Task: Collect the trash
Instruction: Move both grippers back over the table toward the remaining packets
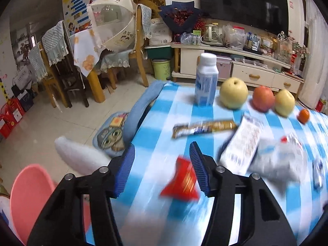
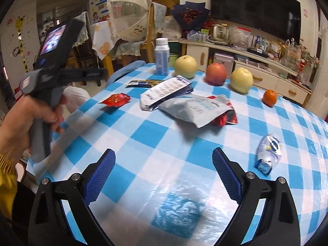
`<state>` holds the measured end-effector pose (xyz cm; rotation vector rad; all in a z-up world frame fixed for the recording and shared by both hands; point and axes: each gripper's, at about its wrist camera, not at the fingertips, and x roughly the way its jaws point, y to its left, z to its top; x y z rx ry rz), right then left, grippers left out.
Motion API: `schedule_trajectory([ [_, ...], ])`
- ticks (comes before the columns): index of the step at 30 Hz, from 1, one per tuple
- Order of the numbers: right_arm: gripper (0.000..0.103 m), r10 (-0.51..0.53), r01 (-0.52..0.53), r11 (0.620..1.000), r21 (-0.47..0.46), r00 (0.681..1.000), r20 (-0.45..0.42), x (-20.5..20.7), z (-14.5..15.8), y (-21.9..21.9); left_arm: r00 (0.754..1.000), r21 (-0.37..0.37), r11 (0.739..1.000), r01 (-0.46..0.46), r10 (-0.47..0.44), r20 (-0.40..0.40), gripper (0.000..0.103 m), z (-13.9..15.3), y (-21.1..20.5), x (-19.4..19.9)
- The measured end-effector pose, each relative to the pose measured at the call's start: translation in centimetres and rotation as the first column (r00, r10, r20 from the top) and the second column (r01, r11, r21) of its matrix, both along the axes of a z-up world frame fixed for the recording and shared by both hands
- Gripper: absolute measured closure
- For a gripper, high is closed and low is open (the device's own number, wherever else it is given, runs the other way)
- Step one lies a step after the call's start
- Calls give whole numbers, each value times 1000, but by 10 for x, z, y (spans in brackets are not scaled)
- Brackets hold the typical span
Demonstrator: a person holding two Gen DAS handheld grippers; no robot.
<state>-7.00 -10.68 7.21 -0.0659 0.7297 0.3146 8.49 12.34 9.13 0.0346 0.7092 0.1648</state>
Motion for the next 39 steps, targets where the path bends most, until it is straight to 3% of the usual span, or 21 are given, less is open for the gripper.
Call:
schedule_trajectory([
  [4, 9, -9, 9, 1000, 21, 999, -32, 4, 0, -15, 1000, -47, 999, -11, 10, -23, 46, 0, -17, 55],
  [6, 9, -11, 13, 999, 42, 999, -50, 7, 0, -22, 998, -22, 999, -25, 23, -60, 46, -7, -26, 85],
  [9, 9, -20, 23, 998, 54, 998, -61, 10, 2, -32, 990, -58, 996, -65, 57, -132, 46, -24, -25, 121],
  [14, 9, -51, 56, 996, 74, 996, -72, 14, 3, -49, 964, -97, 990, -106, 78, -254, 46, -56, -25, 154],
  [16, 9, -70, 75, 994, 76, 995, -71, 16, 4, -57, 951, -115, 991, -67, 28, -308, 46, -68, -34, 159],
  [19, 9, -90, 97, 992, 86, 993, -75, 19, 5, -66, 948, -56, 998, 2, -19, -319, 49, -74, -54, 152],
  [22, 8, -112, 119, 989, 90, 991, -77, 20, 6, -74, 930, -93, 992, 84, -111, -349, 51, -77, -71, 141],
  [28, 9, -171, 177, 980, 89, 982, -75, 22, 7, -95, 912, -72, 975, 212, -224, -342, 56, -76, -103, 89],
  [35, 9, -225, 237, 965, 108, 968, -113, 30, 2, -122, 875, -109, 936, 333, -350, -333, 56, -78, -133, 16],
  [39, 9, -230, 247, 963, 111, 962, -150, 35, -5, -128, 842, -159, 905, 395, -426, -331, 56, -76, -143, -20],
])
